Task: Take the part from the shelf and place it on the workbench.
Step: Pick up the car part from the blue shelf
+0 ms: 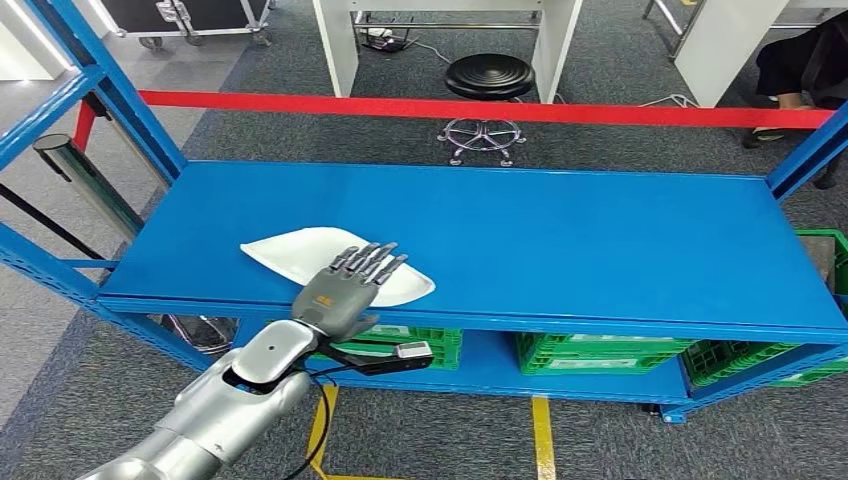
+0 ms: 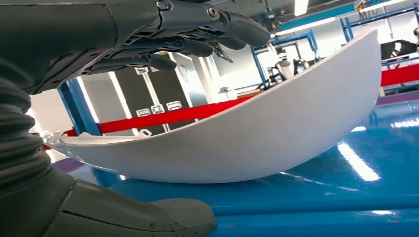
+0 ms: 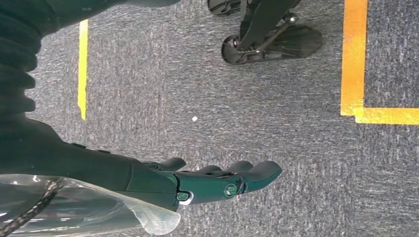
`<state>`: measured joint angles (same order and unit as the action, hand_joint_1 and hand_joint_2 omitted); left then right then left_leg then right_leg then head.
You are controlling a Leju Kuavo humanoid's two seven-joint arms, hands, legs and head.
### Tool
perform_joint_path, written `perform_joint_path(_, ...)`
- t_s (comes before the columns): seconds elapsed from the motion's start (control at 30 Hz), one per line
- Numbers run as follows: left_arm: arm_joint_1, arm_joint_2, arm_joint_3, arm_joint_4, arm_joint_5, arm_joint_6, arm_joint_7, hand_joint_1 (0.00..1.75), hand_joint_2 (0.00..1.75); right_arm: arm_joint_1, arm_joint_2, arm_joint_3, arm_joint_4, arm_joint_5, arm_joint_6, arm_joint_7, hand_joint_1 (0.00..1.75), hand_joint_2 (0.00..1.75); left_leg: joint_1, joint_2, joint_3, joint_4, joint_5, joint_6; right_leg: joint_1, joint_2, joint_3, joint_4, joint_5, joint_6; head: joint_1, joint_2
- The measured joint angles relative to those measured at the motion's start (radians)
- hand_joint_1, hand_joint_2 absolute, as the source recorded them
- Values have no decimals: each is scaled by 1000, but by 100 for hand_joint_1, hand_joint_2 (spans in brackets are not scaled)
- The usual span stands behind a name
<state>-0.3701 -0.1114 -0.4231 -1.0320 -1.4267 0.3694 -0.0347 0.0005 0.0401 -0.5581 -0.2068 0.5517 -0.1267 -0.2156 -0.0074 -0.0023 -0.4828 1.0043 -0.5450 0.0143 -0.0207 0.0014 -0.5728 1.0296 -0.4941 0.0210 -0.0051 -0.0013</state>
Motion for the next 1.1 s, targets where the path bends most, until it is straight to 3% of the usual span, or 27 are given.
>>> perform_joint_path(0.4,-16,-5,-2,18,10,-41,16,0,175,0,0,-8,0,8,1,1,0,175,0,0,0,0,0,0,0,0,0,0,0,0,0,0)
perform_joint_path(0.6,-24,-11,-2,27,12,-58,30,21,175,0,0,-14,0,13,2,3,0,175,0,0,0,0,0,0,0,0,0,0,0,0,0,0)
perform_joint_path(1.1,-75,-29,-2,89,6,-103,69,26,175,-1,0,-23,0,29,6,4,0,175,0,0,0,0,0,0,0,0,0,0,0,0,0,0)
